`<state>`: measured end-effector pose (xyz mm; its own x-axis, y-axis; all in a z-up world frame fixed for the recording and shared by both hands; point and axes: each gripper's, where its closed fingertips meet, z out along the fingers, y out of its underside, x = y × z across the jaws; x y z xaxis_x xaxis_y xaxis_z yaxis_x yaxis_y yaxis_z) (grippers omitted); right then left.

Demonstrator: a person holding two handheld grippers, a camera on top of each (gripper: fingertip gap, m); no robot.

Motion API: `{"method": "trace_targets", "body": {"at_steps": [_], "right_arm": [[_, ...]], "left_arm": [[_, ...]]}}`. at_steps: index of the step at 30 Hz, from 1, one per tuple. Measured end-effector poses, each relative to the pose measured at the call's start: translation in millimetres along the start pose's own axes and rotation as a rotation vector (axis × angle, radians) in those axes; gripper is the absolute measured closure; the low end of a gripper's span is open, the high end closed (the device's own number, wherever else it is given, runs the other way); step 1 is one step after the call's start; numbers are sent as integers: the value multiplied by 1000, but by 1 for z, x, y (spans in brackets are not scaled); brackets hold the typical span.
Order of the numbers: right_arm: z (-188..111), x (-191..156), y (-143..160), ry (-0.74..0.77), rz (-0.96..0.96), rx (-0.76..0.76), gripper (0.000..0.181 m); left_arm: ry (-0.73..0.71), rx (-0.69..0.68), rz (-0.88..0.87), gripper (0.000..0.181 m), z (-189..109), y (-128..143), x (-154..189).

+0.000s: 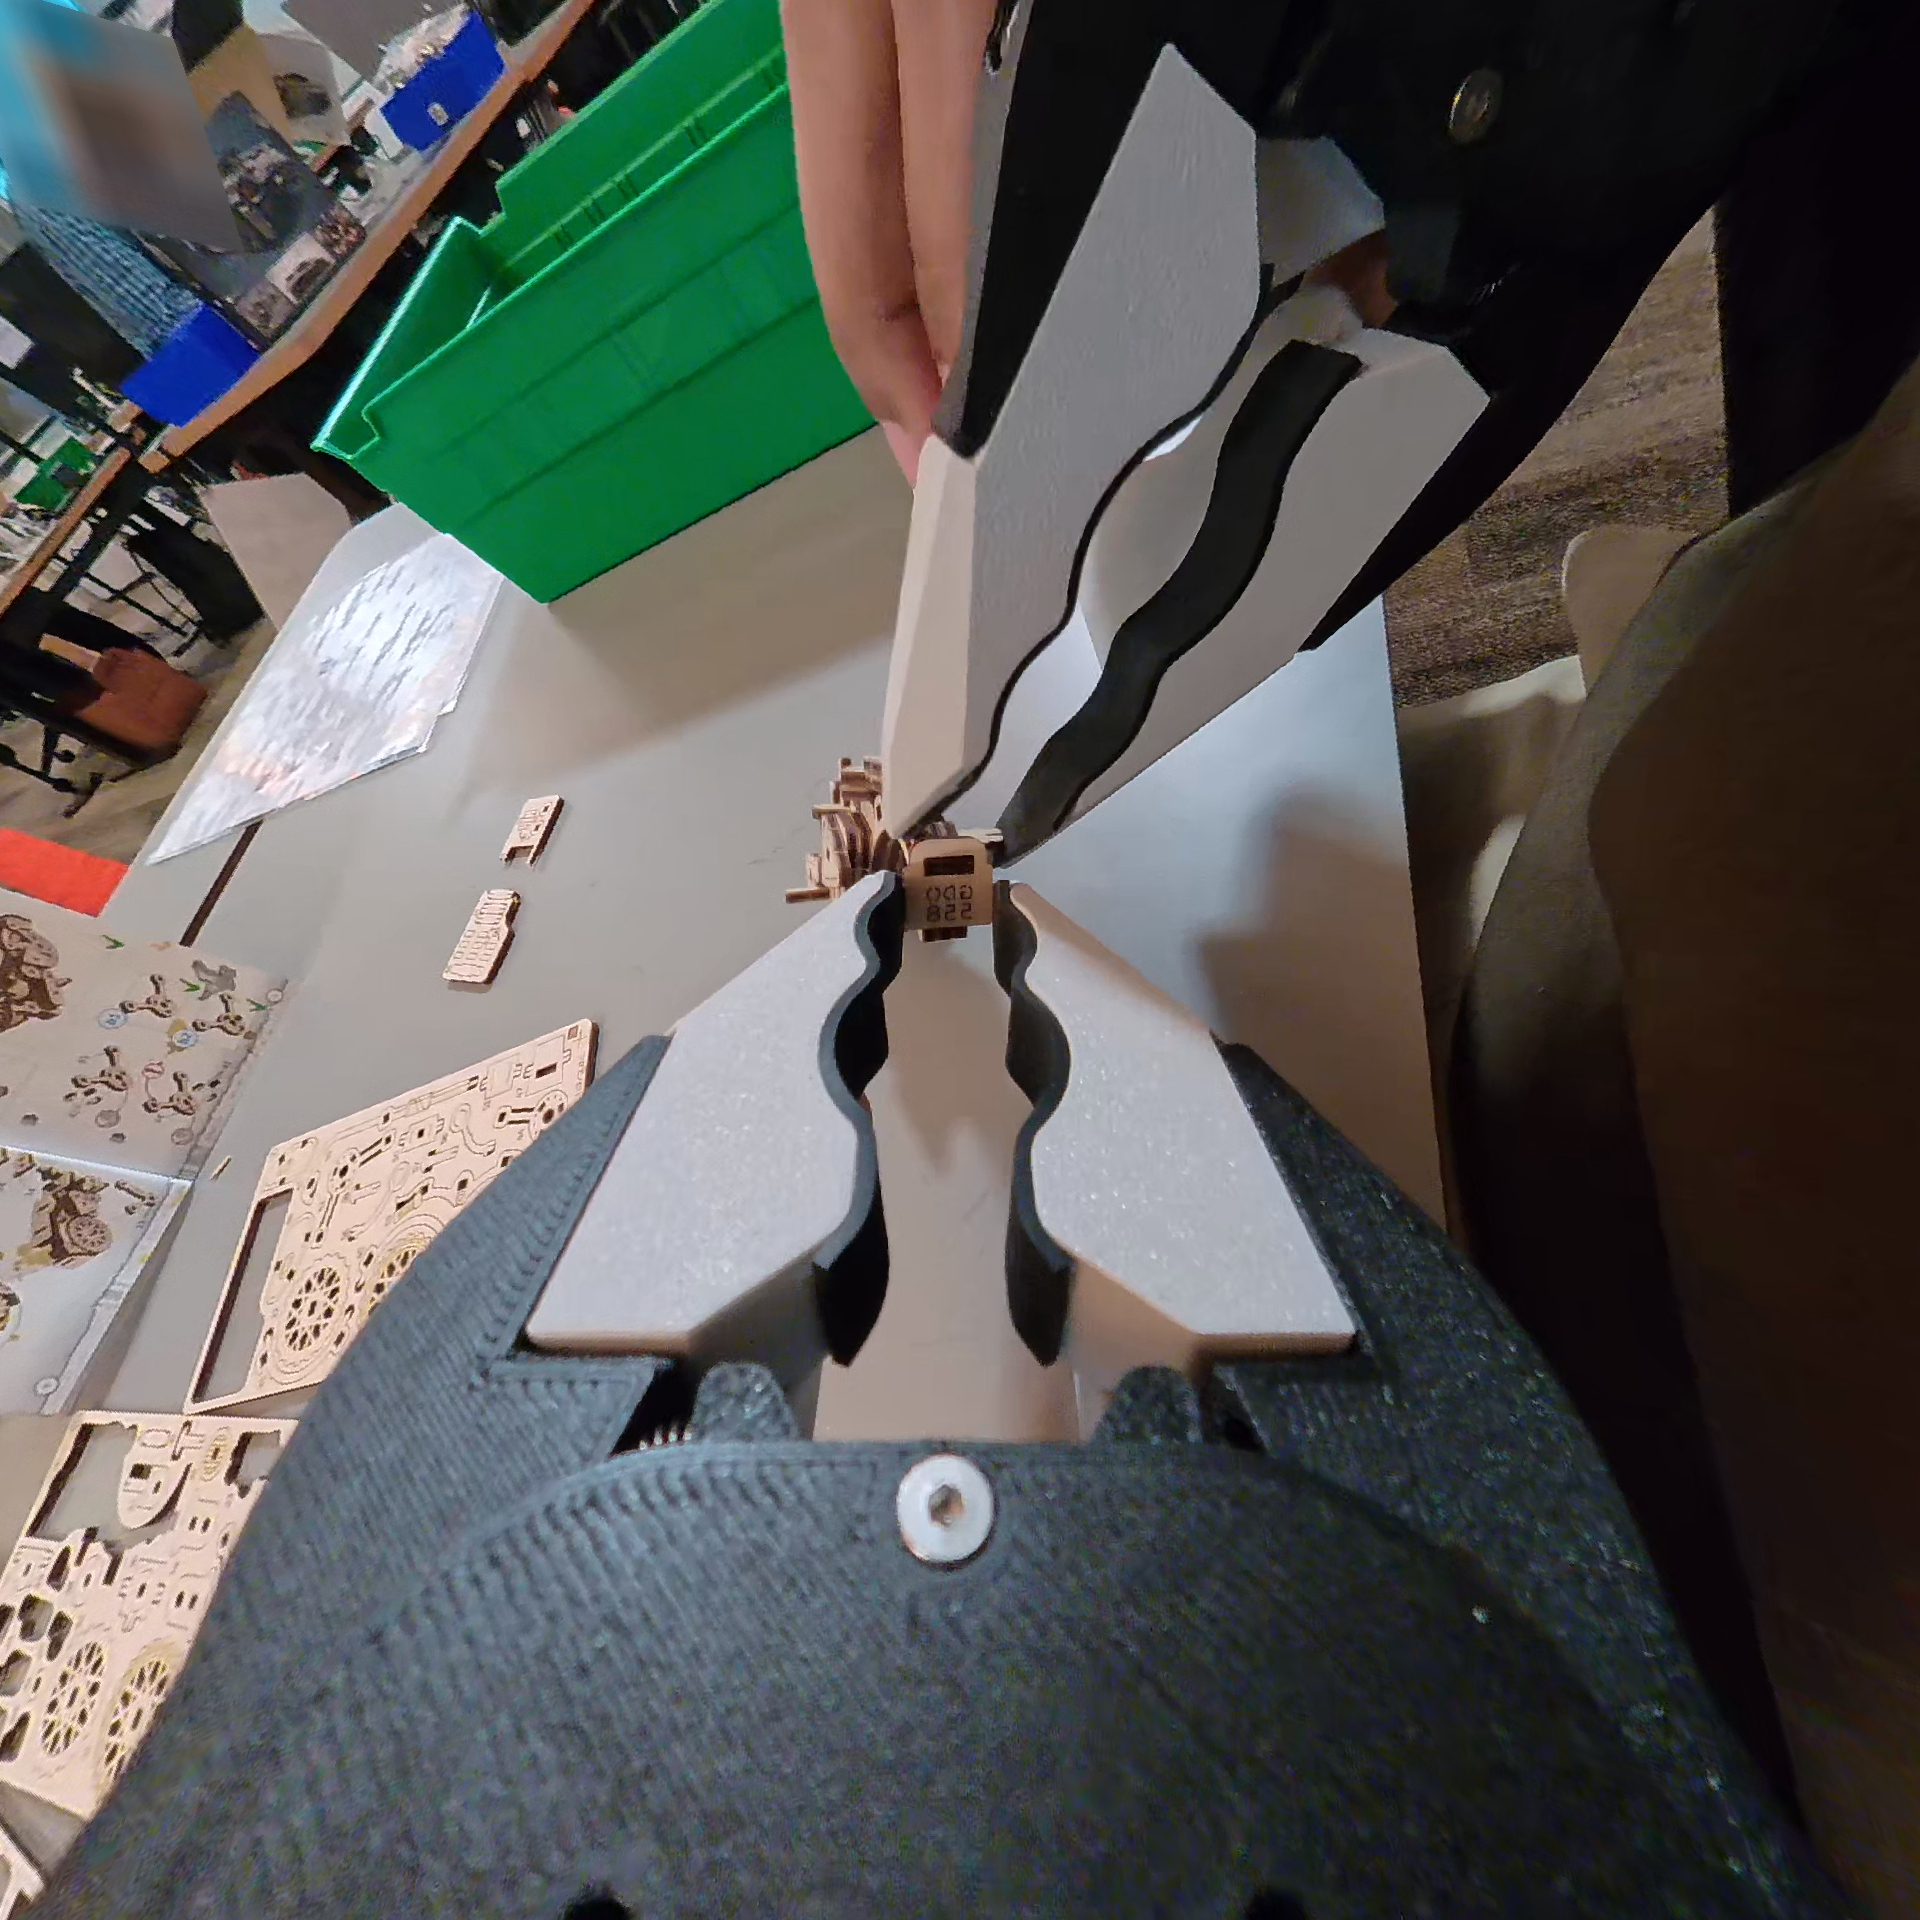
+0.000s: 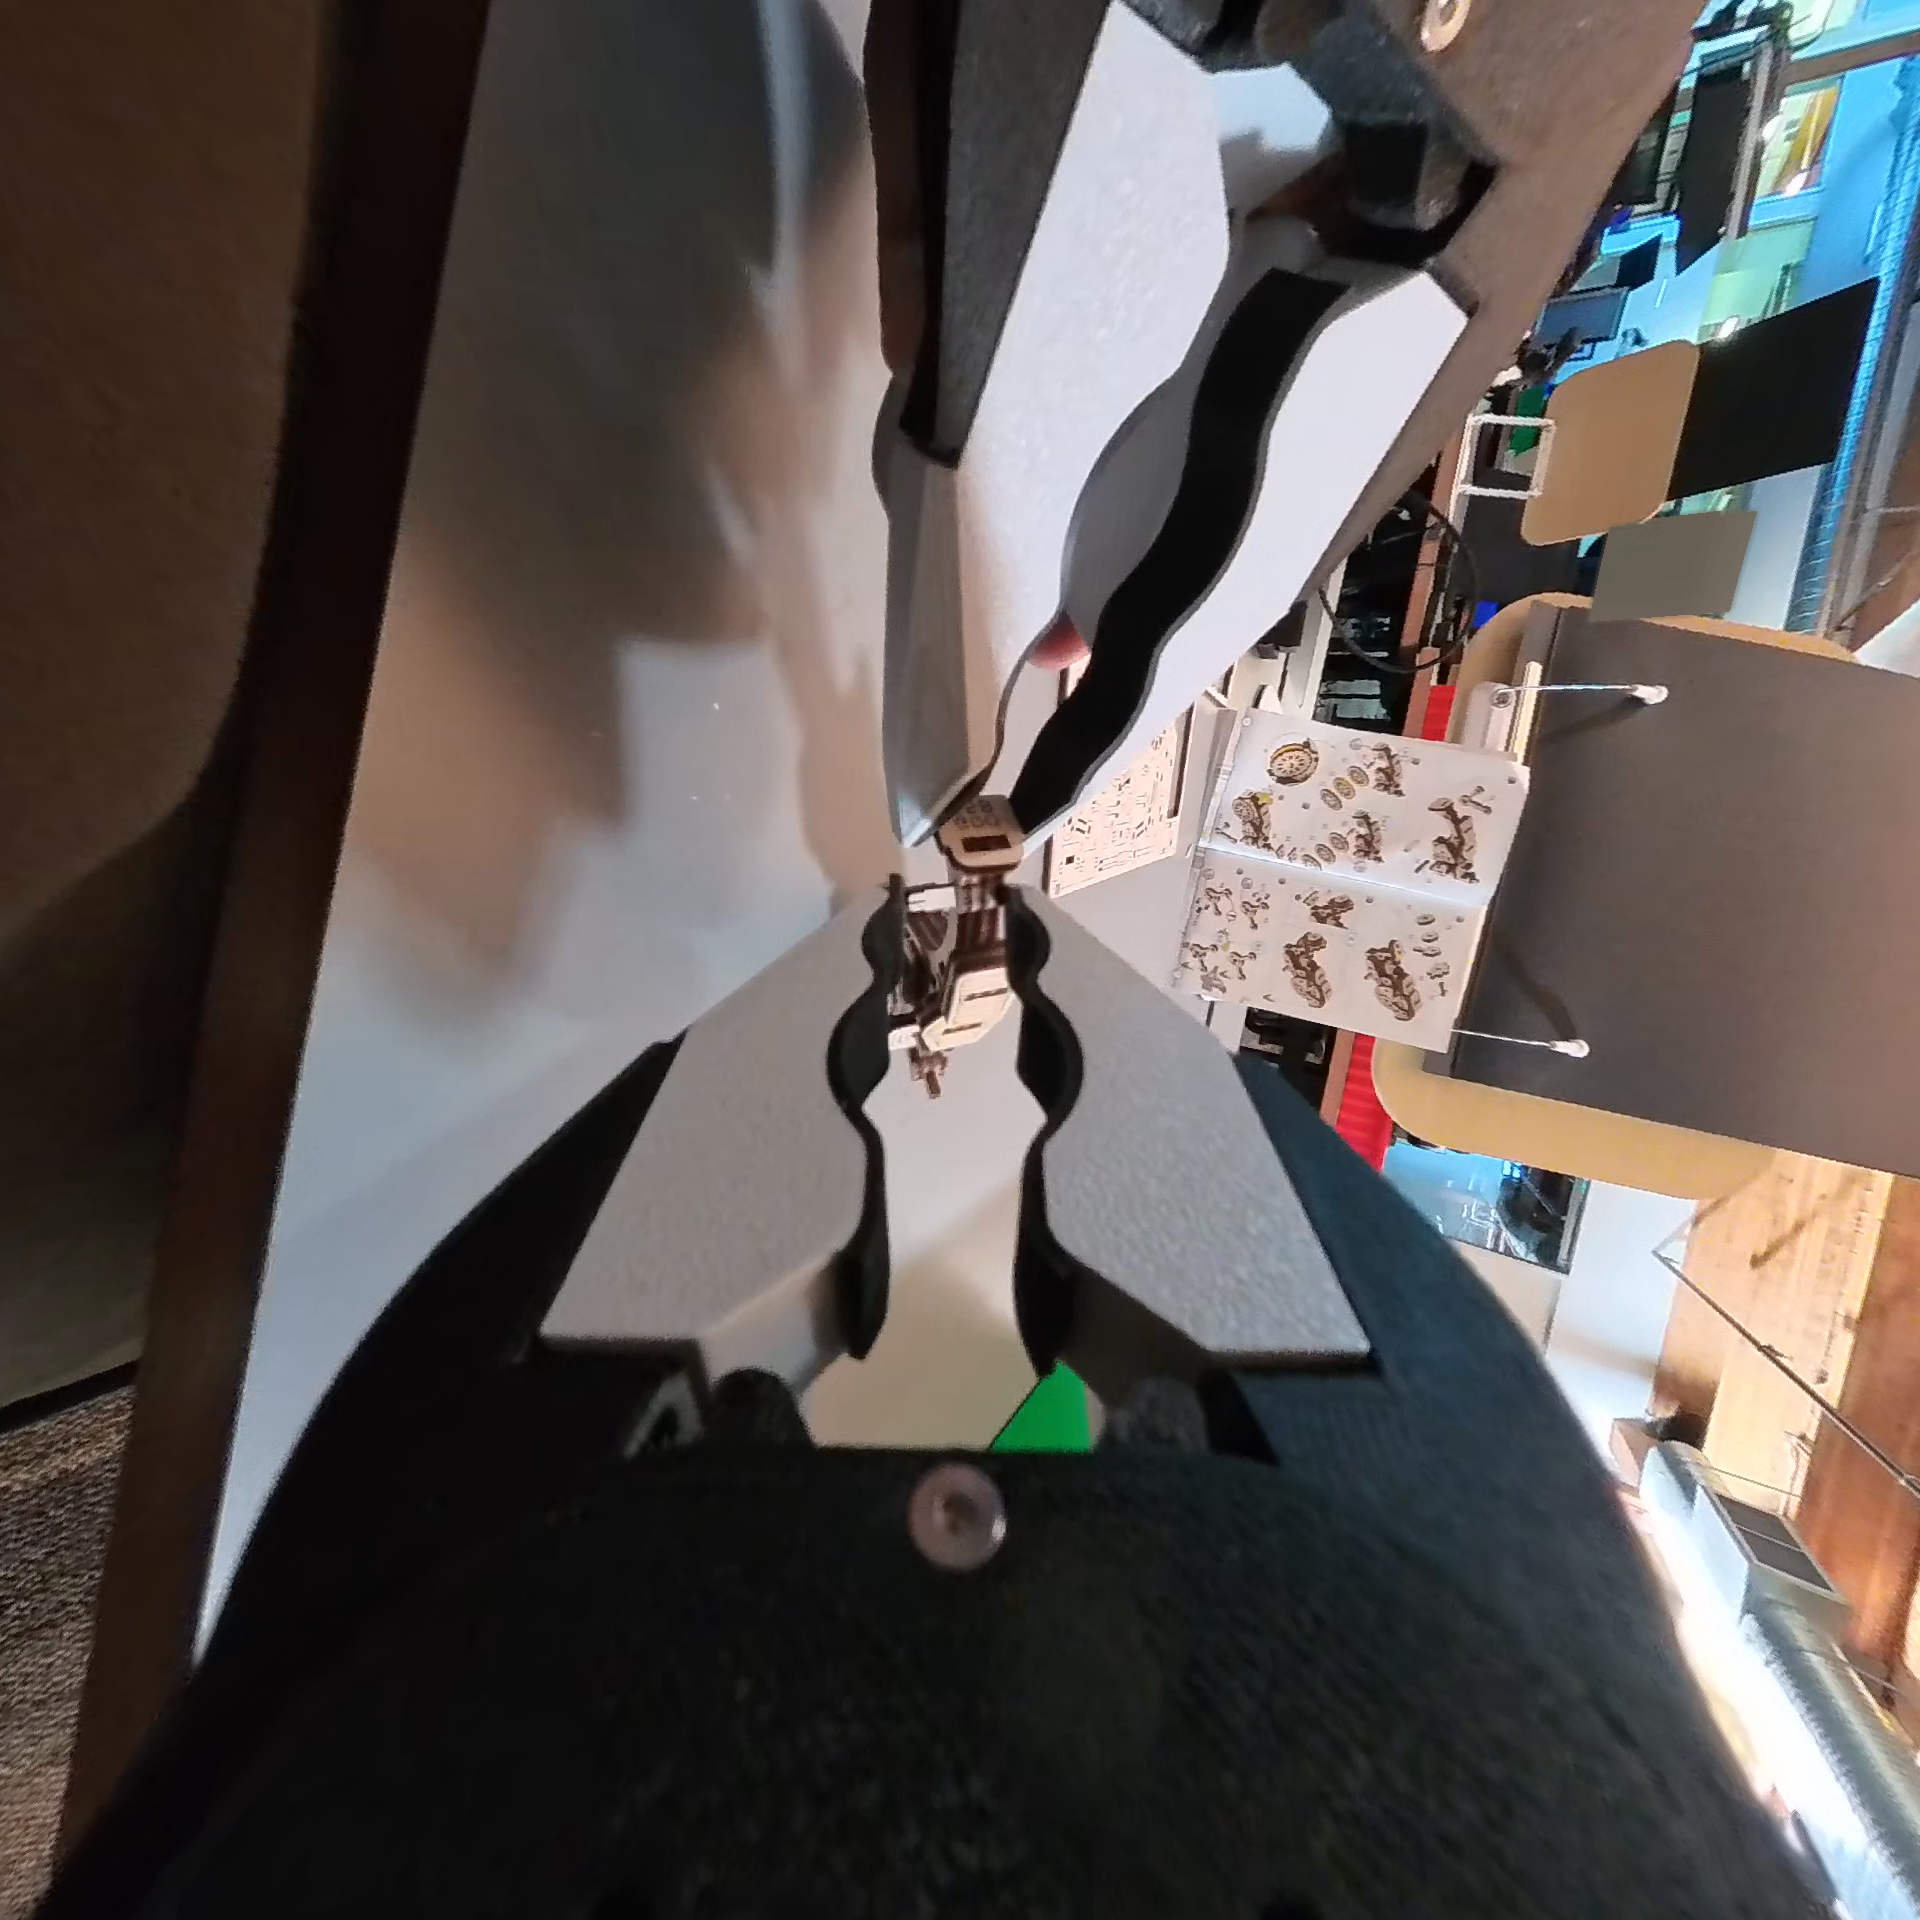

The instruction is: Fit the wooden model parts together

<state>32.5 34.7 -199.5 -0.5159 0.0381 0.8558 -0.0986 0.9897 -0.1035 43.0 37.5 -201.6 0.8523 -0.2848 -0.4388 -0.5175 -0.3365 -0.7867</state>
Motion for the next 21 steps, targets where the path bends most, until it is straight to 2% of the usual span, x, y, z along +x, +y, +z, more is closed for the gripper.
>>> {"method": "trace_targets", "body": {"at_steps": [9, 17, 21], "right_arm": [[0, -6, 0, -51, -16, -31, 165], [2, -1, 2, -57, 46, -43, 165], [1, 11, 6, -6, 98, -38, 165]], "left_arm": [[-3, -29, 27, 167, 3, 4, 4], [-29, -32, 4, 167, 3, 4, -2], [-122, 32, -42, 148, -5, -8, -21]]}}
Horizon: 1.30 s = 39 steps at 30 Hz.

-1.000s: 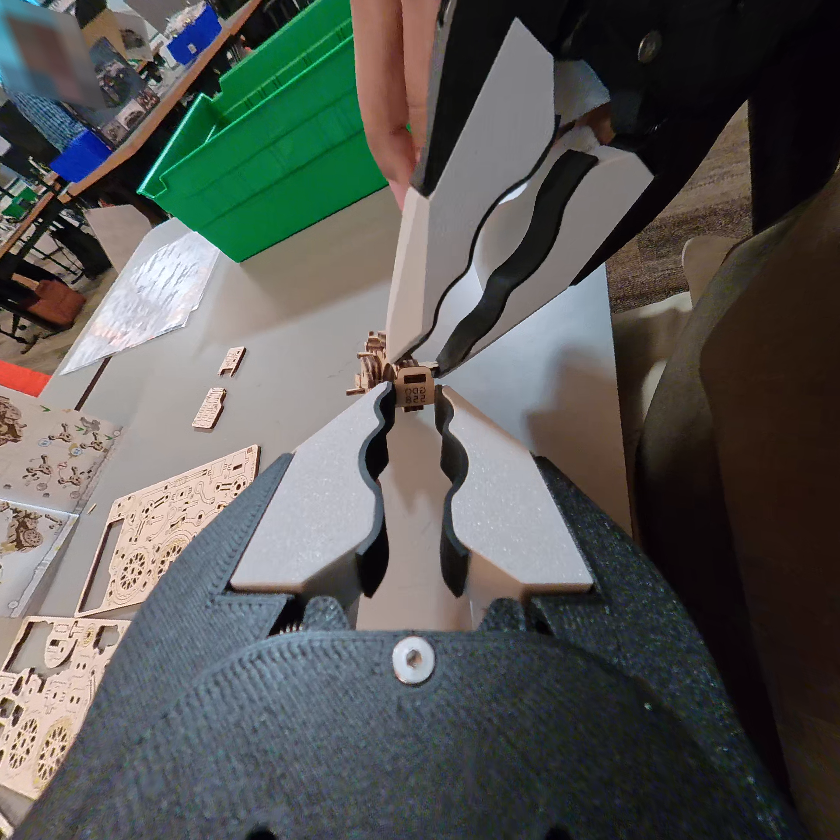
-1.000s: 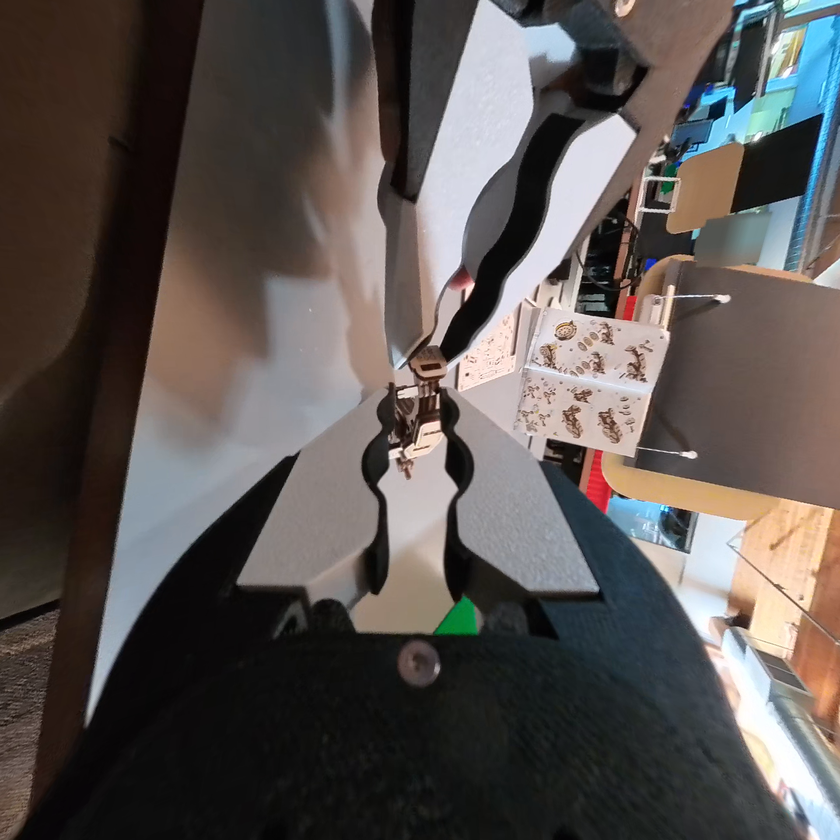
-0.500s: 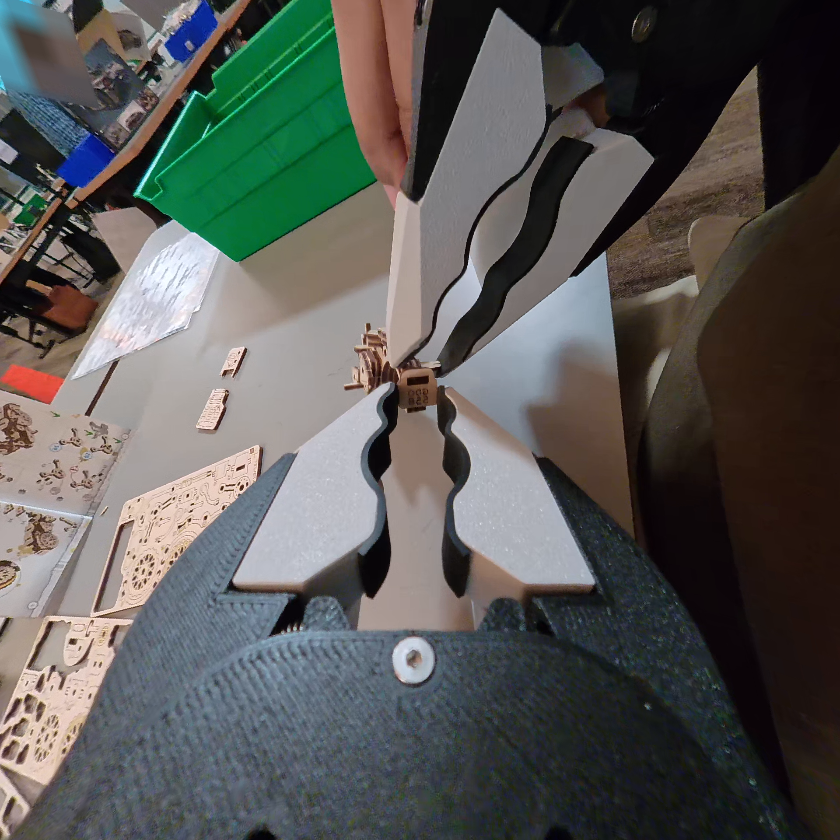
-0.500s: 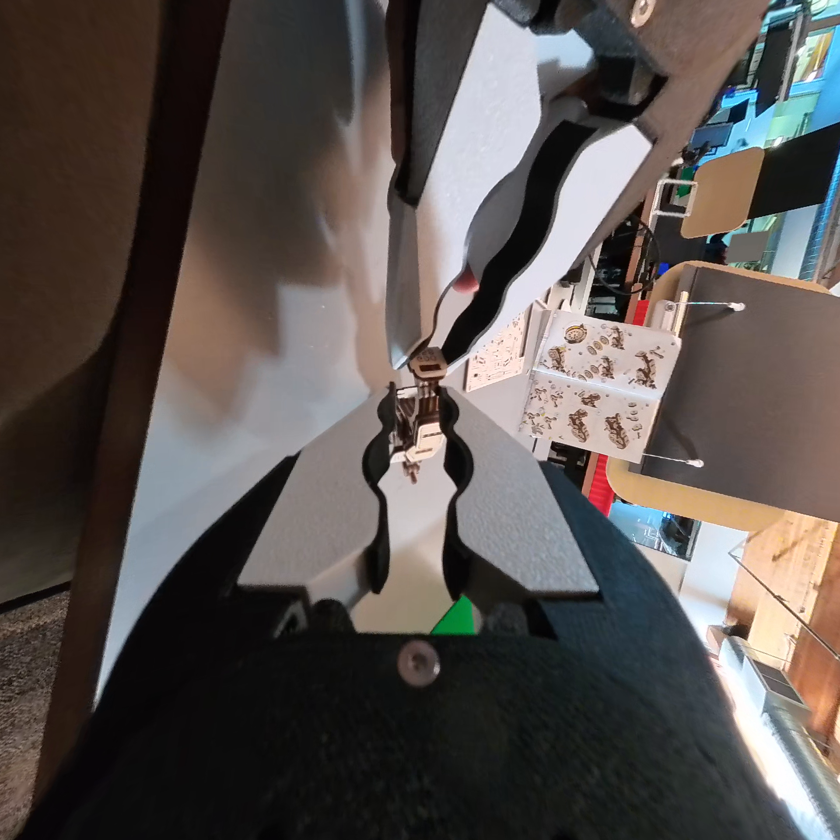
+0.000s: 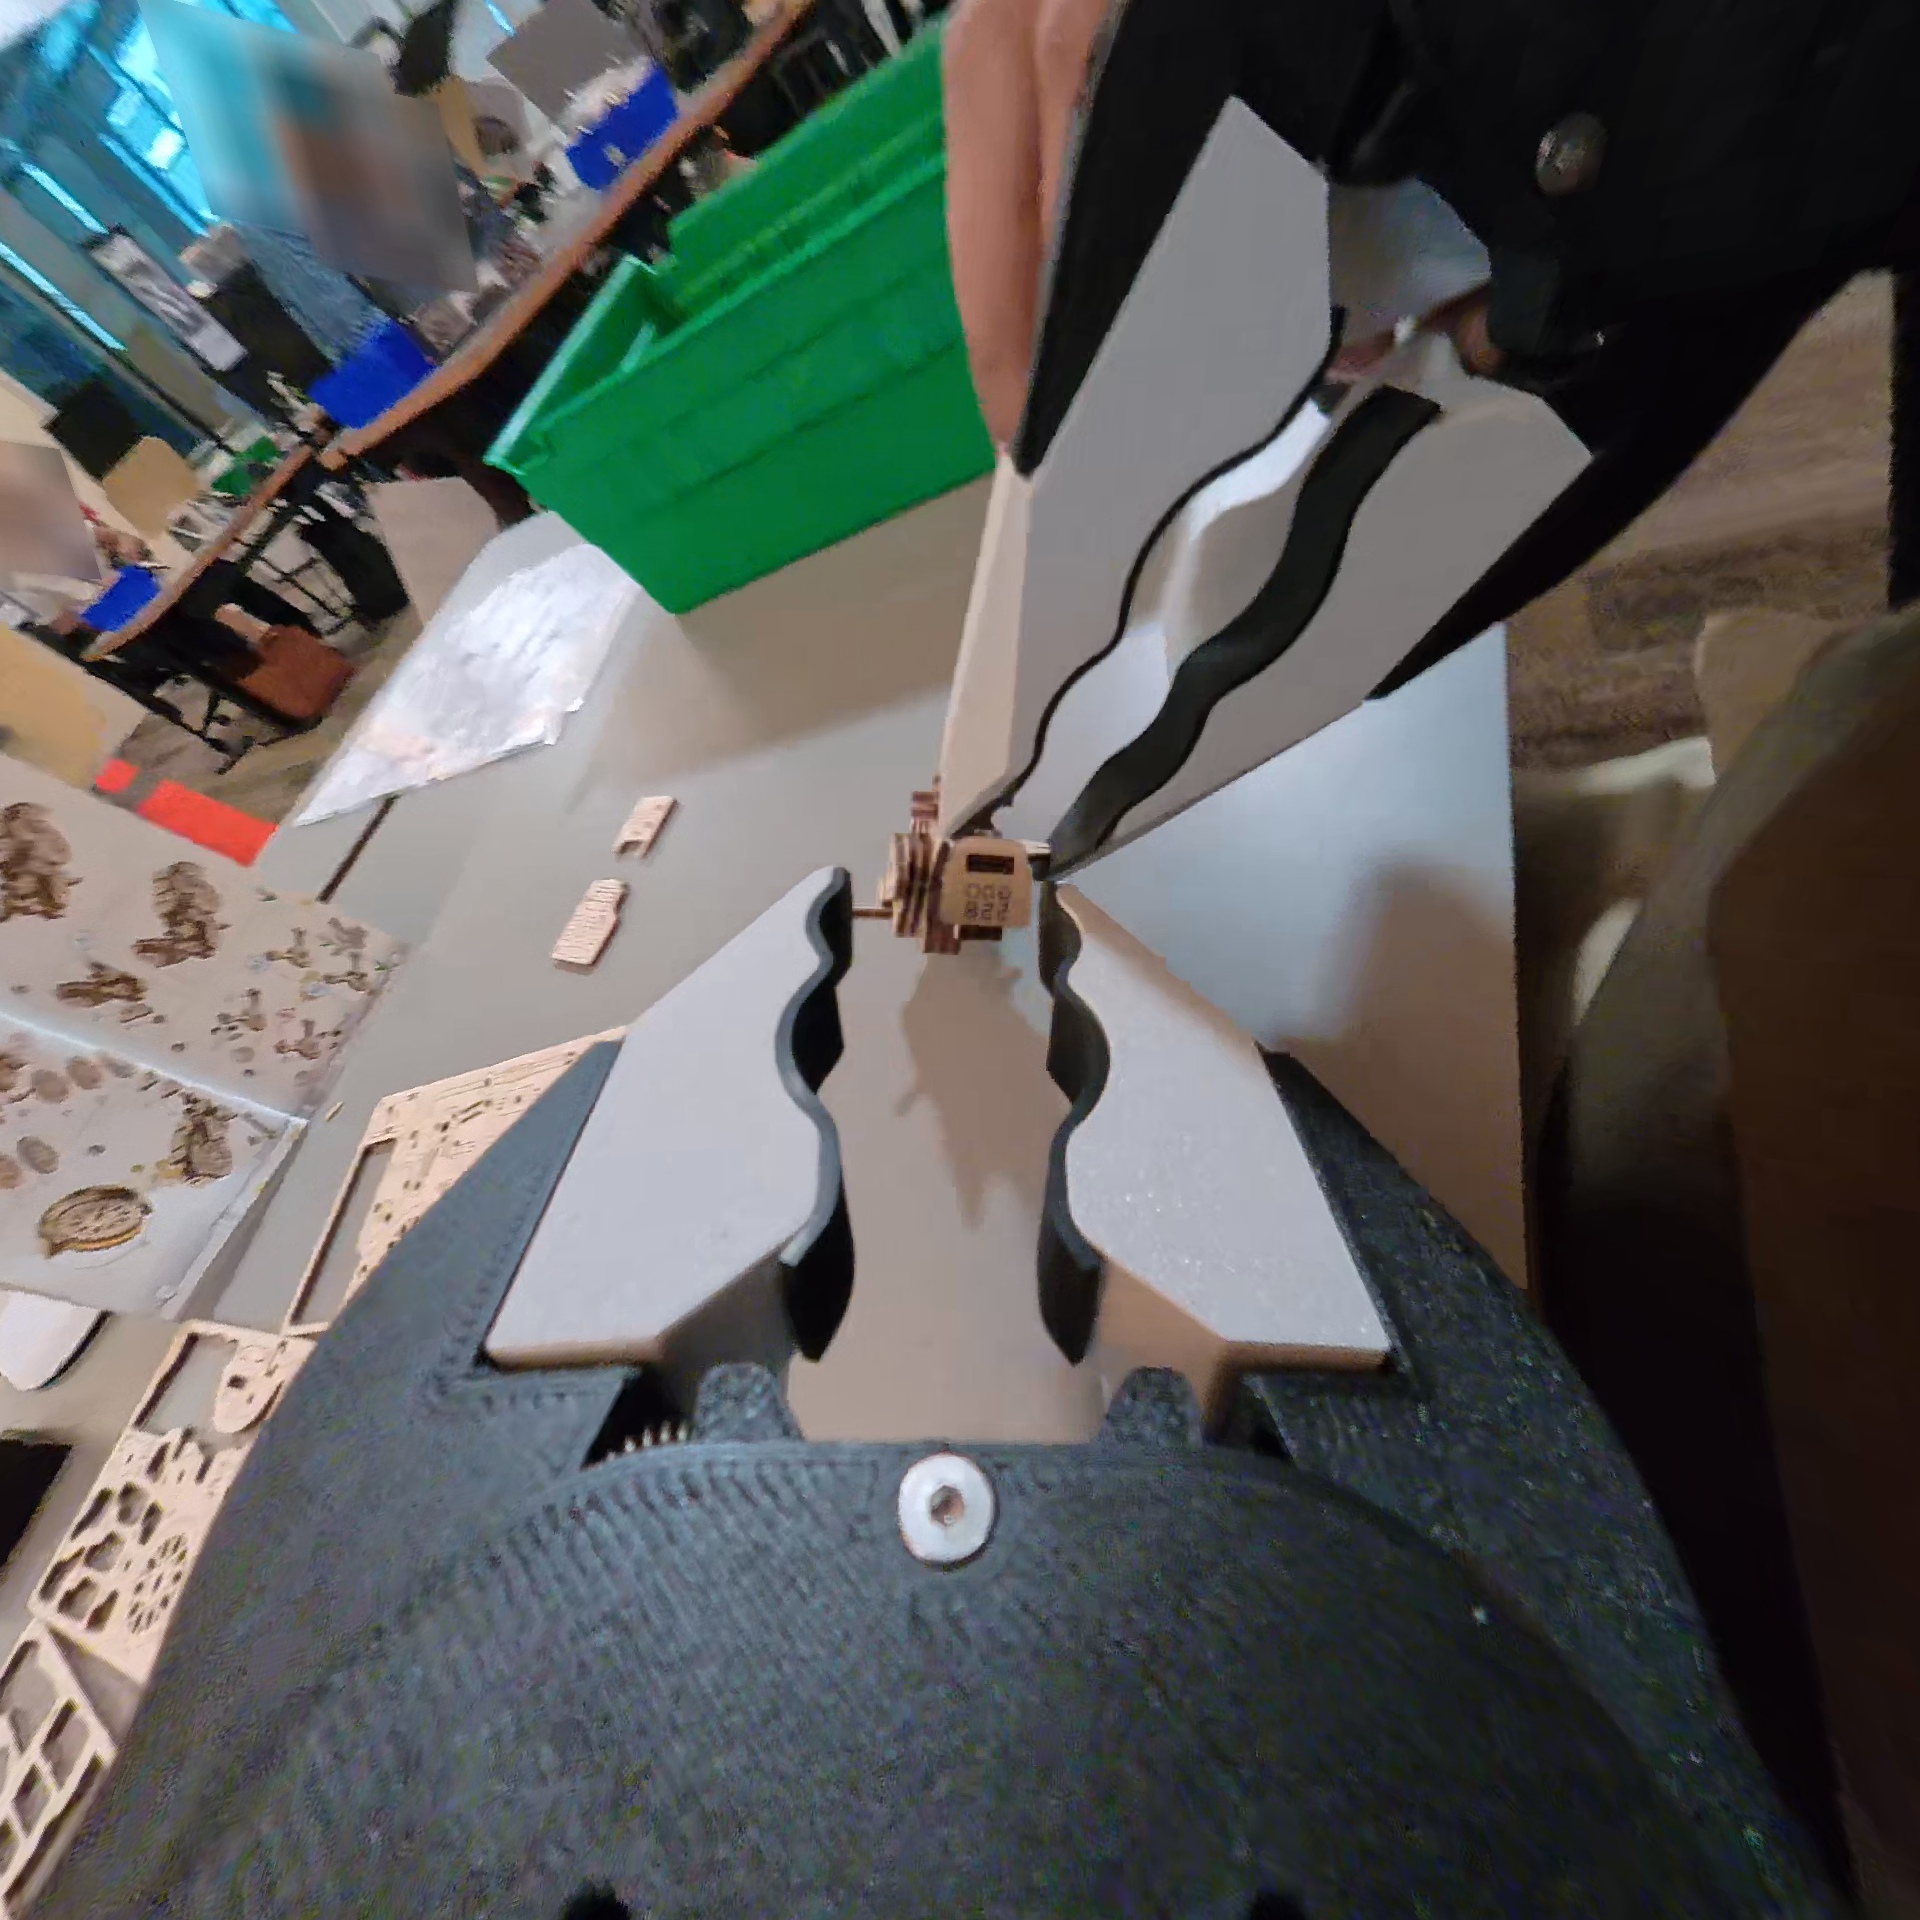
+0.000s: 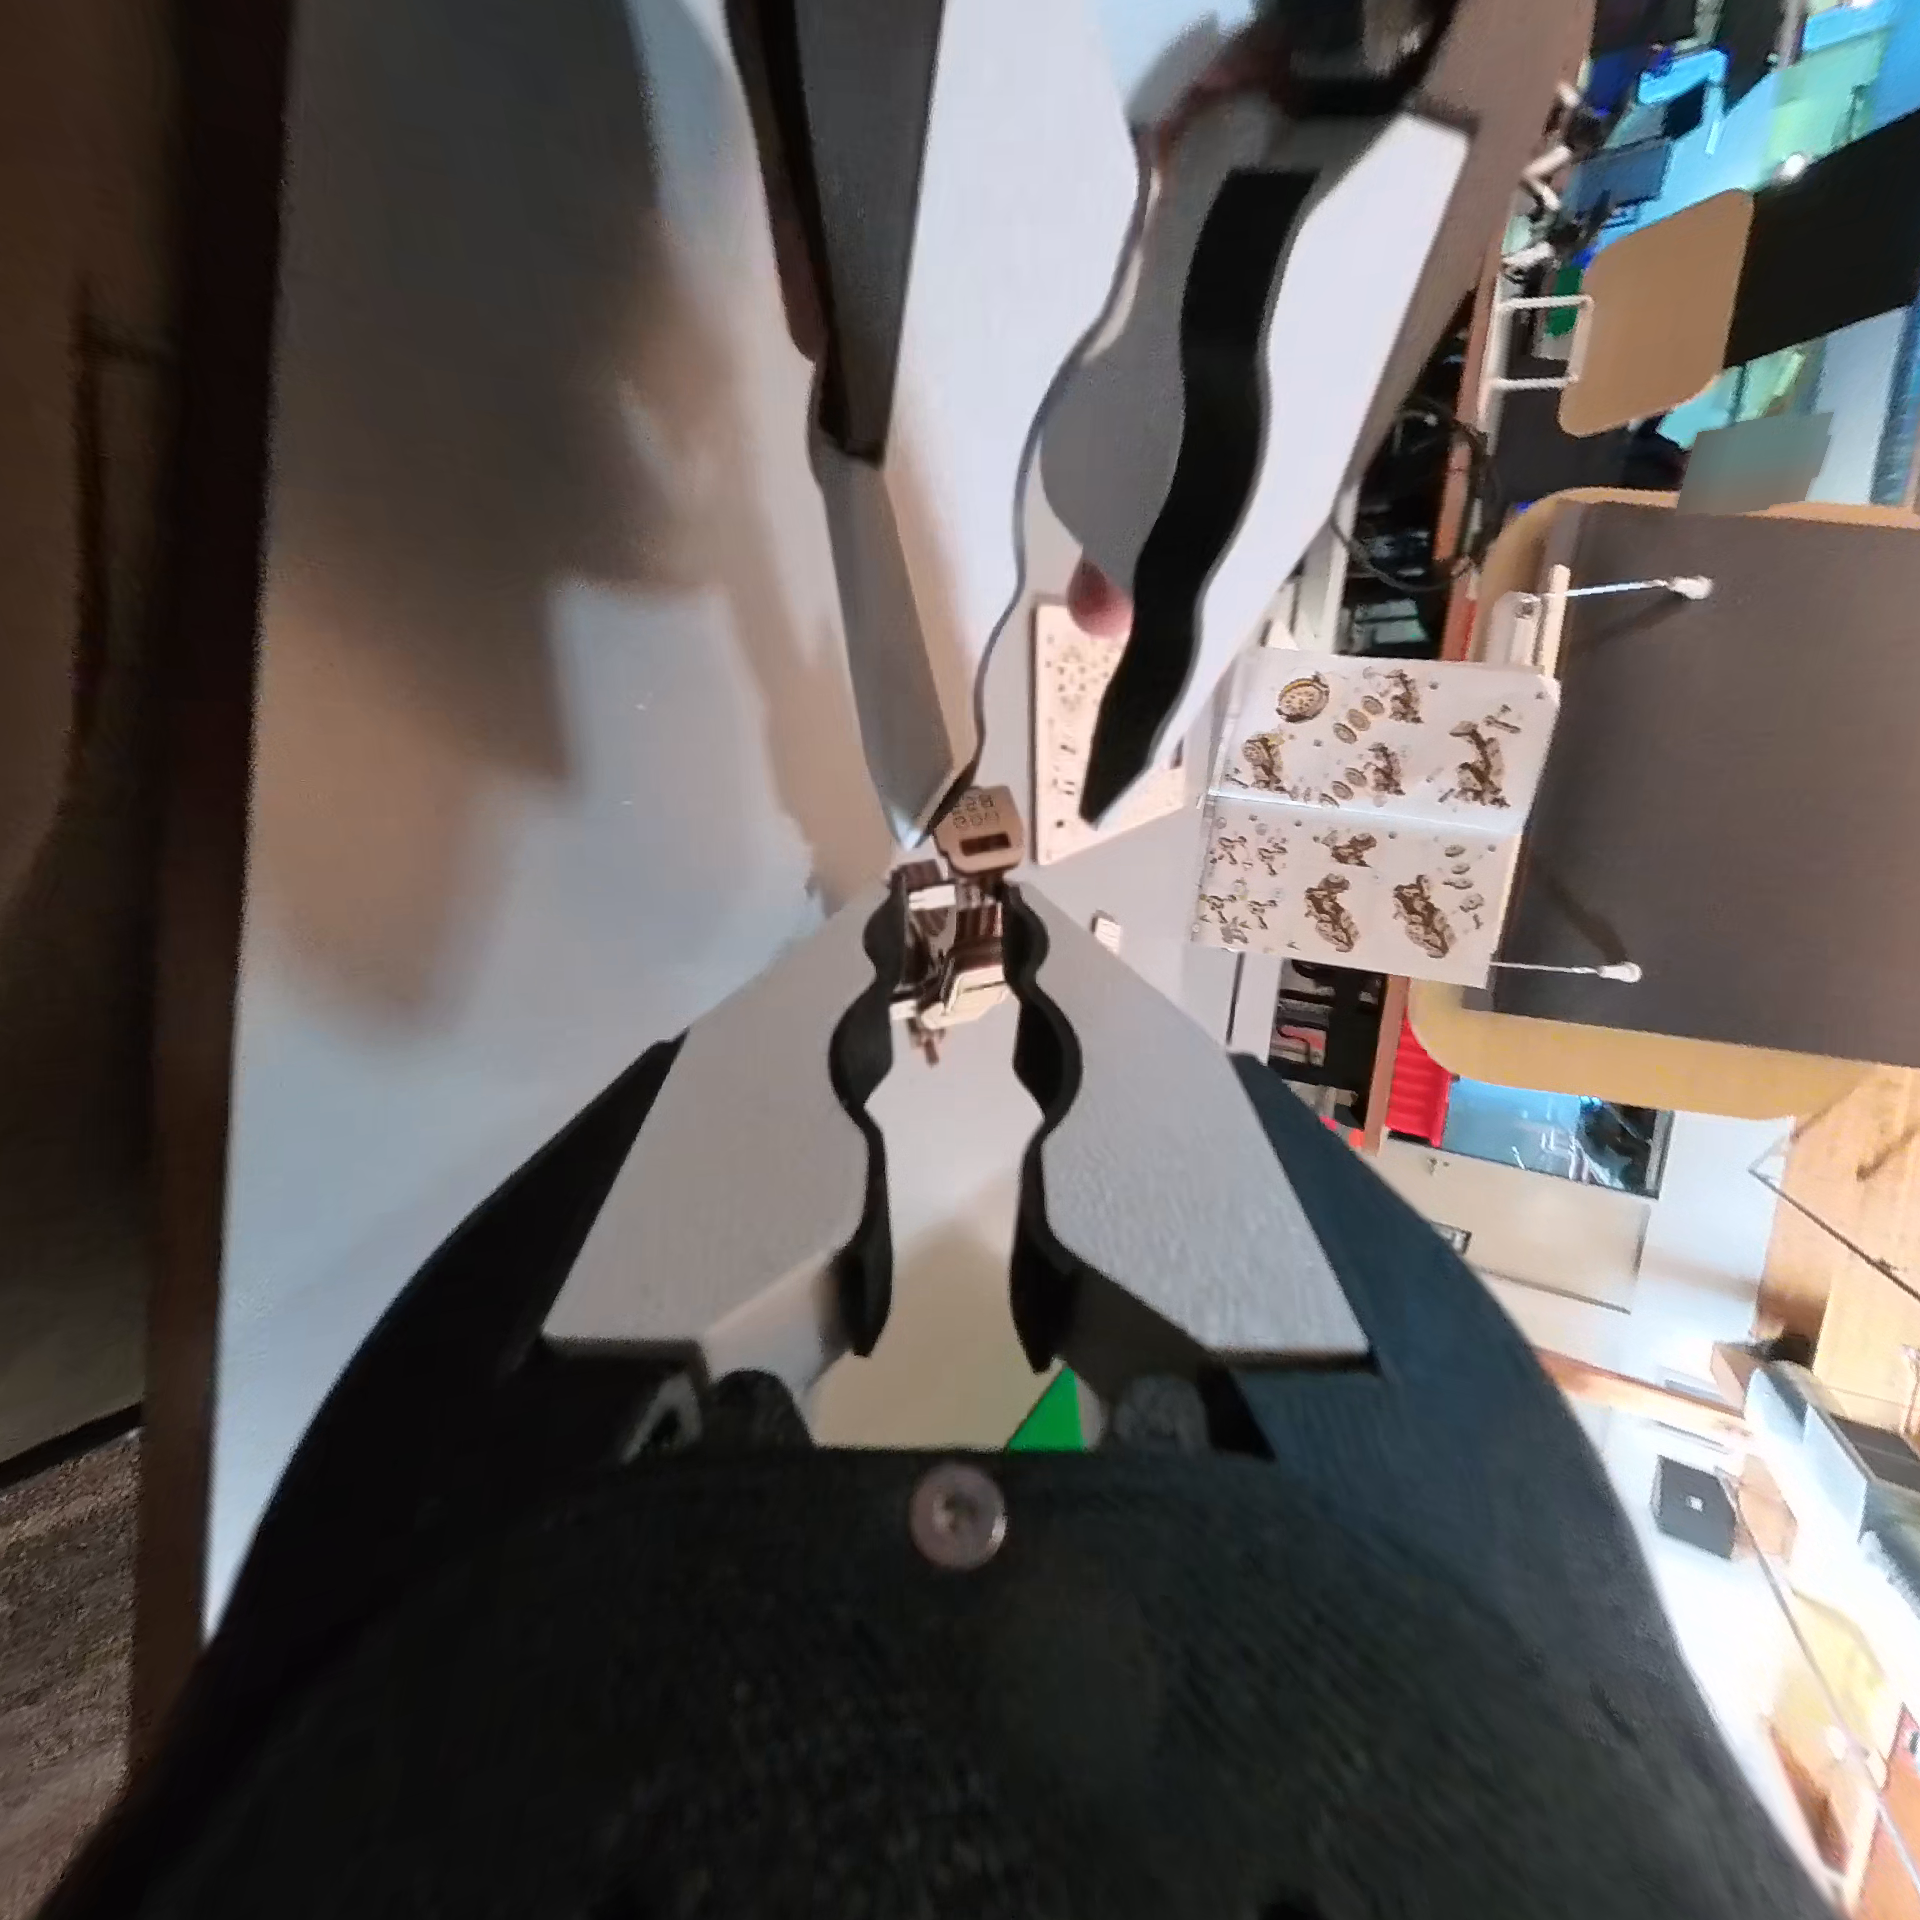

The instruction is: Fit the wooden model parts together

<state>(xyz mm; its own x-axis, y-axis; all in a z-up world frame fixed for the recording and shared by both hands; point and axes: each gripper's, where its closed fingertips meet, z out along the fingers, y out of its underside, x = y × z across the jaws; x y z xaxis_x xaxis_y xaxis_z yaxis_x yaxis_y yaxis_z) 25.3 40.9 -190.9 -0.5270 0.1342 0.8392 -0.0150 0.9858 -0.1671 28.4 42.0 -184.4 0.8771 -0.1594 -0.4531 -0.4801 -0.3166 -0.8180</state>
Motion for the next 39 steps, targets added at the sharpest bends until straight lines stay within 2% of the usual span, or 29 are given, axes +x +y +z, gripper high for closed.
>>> {"method": "trace_targets", "body": {"at_steps": [5, 10, 15, 21, 25, 32, 39], "right_arm": [[-4, 23, 6, 70, 160, 35, 165], [-14, 45, 8, 41, 539, 213, 166], [-27, 62, 1, -85, 942, 462, 165], [-32, 62, -9, -279, 1223, 652, 165], [-32, 59, -16, -363, 1308, 716, 165], [-32, 54, -23, -404, 1311, 736, 165], [-36, 53, -27, -488, 1369, 791, 165]], "left_arm": [[-29, 116, -207, 140, -12, -14, -25], [20, 184, -384, 139, -17, -16, -35], [26, 213, -395, 139, -19, -19, -36], [45, 284, -402, 140, -26, -34, -33], [125, 291, -484, 144, -26, -36, -27], [267, 249, -631, 155, -22, -32, -16], [352, 282, -712, 165, -25, -37, -12]]}}
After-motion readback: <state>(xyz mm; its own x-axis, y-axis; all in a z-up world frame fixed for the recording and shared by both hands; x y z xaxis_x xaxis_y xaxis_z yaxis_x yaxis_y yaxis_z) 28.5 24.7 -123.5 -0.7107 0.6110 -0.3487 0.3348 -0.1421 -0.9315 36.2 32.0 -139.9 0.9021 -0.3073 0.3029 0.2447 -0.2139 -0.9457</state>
